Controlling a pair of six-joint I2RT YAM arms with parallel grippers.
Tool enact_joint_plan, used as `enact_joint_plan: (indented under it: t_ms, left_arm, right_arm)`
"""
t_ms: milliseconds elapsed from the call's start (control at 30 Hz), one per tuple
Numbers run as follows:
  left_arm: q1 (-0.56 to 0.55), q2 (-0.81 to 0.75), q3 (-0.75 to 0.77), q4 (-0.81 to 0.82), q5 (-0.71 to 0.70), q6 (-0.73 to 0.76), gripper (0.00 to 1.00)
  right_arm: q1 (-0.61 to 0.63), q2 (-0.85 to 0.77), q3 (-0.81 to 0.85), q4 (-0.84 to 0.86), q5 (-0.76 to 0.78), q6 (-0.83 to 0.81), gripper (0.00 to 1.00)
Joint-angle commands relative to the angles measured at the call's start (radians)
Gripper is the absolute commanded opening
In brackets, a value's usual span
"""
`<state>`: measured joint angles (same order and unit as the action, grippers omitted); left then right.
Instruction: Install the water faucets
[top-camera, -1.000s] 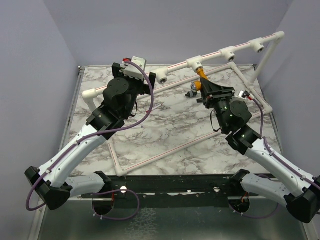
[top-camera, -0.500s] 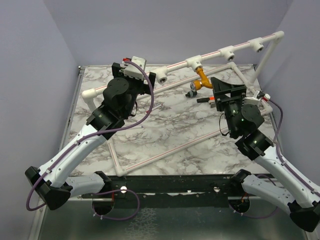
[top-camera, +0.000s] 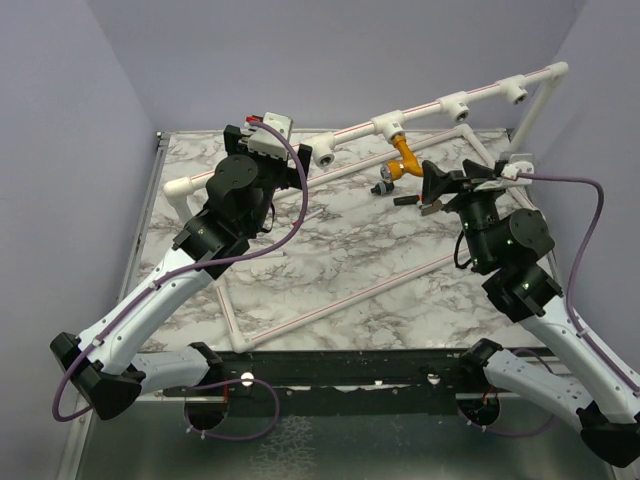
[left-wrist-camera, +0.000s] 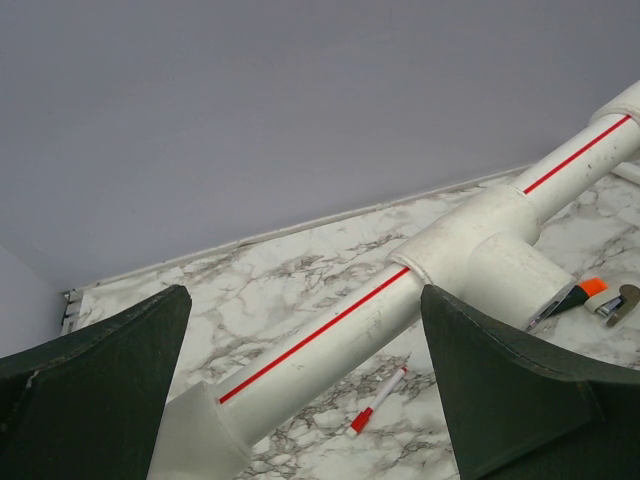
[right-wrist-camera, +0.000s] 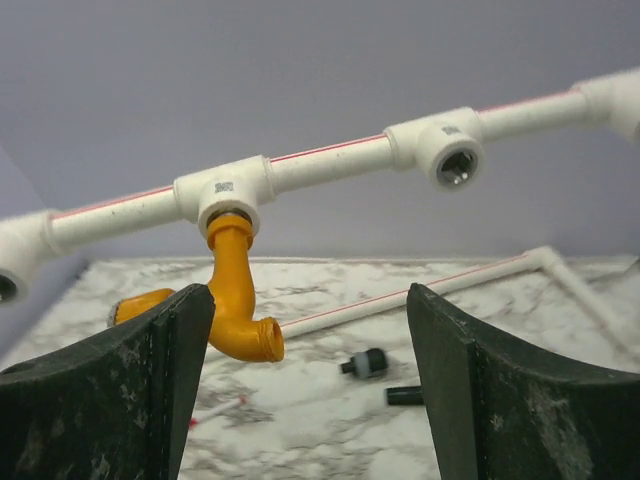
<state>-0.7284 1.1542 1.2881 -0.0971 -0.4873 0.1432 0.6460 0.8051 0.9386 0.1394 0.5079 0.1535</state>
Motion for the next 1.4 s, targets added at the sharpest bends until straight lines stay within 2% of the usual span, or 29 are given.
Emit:
enact_joint_plan:
  t_ms: [0,100,233,400,600,1000,1367]
  left_arm:
    - [-0.004,0.021,0.007,-0.053,-0.004,-0.011,0.99]
    - [-0.004,0.022,0.007,-0.052,-0.004,-0.011,0.99]
    - [-0.003,0.02,0.005,-0.051,-0.005,-0.009,0.99]
    - [-0.004,0.019,0.002,-0.046,-0.007,-0.006,0.99]
    - [-0.004,0.017,-0.001,-0.043,-0.005,-0.006,0.99]
    - [-0.004,0.012,-0.009,-0.038,-0.007,-0.002,0.99]
    - [-0.005,0.013,-0.009,-0.038,-0.008,-0.003,0.99]
  right_arm:
    - [0.0,0.012,0.045,-0.056,-0.225,-0.557,0.83]
    - [0.0,0.012,0.054,-0.164,-0.356,-0.815,0.84]
    - [0.0,-0.001,0.038,-0.256,-0.461,-1.039,0.87]
    - [0.0,0.011,0.016,-0.255,-0.432,-1.273,0.88]
    - [0.0,0.061,-0.053,-0.079,-0.357,-1.534,0.89]
    - [0.001,0.174,-0.122,0.22,-0.357,-1.822,0.84]
    - [0.021,0.222,-0.134,0.299,-0.359,-1.848,0.59]
